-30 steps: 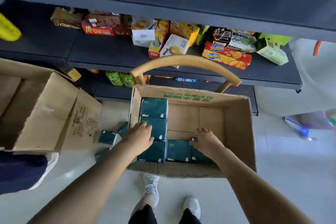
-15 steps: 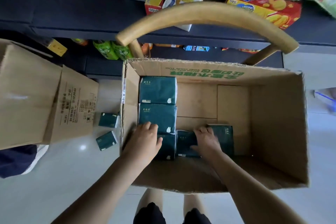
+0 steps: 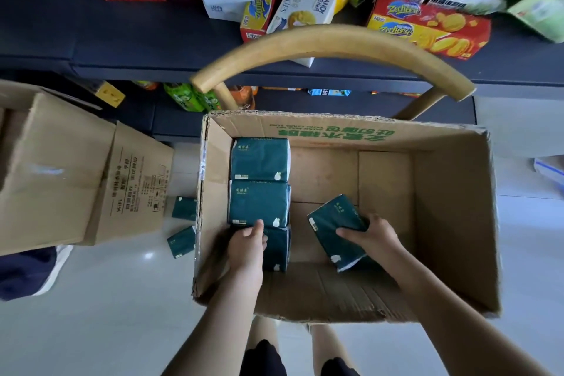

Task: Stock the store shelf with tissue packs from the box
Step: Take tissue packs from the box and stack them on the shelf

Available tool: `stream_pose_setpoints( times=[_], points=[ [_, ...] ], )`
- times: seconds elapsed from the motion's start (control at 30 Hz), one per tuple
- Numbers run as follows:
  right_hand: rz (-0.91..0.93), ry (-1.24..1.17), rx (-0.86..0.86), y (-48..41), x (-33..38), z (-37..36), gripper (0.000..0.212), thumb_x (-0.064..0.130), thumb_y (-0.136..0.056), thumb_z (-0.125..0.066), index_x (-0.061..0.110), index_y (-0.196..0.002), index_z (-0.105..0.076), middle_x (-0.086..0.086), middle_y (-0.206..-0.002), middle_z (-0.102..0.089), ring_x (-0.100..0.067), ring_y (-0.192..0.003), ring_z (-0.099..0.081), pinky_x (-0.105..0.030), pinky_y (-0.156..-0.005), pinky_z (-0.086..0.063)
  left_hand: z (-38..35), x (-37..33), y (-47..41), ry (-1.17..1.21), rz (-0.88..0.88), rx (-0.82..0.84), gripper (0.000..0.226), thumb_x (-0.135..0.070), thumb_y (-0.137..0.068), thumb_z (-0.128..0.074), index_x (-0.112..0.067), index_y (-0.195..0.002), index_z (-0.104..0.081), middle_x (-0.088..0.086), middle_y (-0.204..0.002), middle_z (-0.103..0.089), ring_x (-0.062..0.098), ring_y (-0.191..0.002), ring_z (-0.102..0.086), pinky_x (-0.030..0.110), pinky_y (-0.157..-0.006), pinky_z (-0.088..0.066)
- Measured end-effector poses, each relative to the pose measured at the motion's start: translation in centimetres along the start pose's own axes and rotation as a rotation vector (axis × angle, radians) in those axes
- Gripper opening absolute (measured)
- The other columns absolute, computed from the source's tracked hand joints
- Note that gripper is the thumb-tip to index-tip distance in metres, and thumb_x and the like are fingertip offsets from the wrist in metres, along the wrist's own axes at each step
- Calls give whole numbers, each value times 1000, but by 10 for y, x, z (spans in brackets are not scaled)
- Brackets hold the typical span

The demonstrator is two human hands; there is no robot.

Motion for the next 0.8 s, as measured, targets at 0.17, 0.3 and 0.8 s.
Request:
stream_pose_setpoints(
  times=[0.17,0.3,0.8],
  points=[
    [-39,-147,-8,-3,-21,1,60,34,-74,-78,9,-123,-53,1,-96,-59,-12,-79,-57,-19,-56,-43,-10,0,-4,448,225,-57,24,-21,-88,-65,1,-87,-57,10,-83,-61,17,-76,-62,27,-73,-58],
    [-35,-168,15,-7,-29,-3,59,33,-75,-77,9,-123,-53,-1,-100,-60,-15,-85,-58,-20,-58,-45,-11,4,-8,542,262,-39,22,-22,-86,-67,-2,-88,-58,8,-82,-60,13,-75,-60,22,-70,-54],
    [112,-149,-11,2,-7,21,43,30,-73,-80,8,-104,-61,-2,-89,-65,-16,-77,-61,-21,-54,-42,-8,0,9,566,273,56,30,-28,-82,-72,-9,-96,-55,8,-100,-60,16,-84,-57,24,-71,-51]
  ],
)
Point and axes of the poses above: each hand's wrist, its own y-axis away from the middle knuckle, its own z-axis out of the back of the hand, x = y × z, the point moved 4 cm from there along -y, towards the middle knuckle
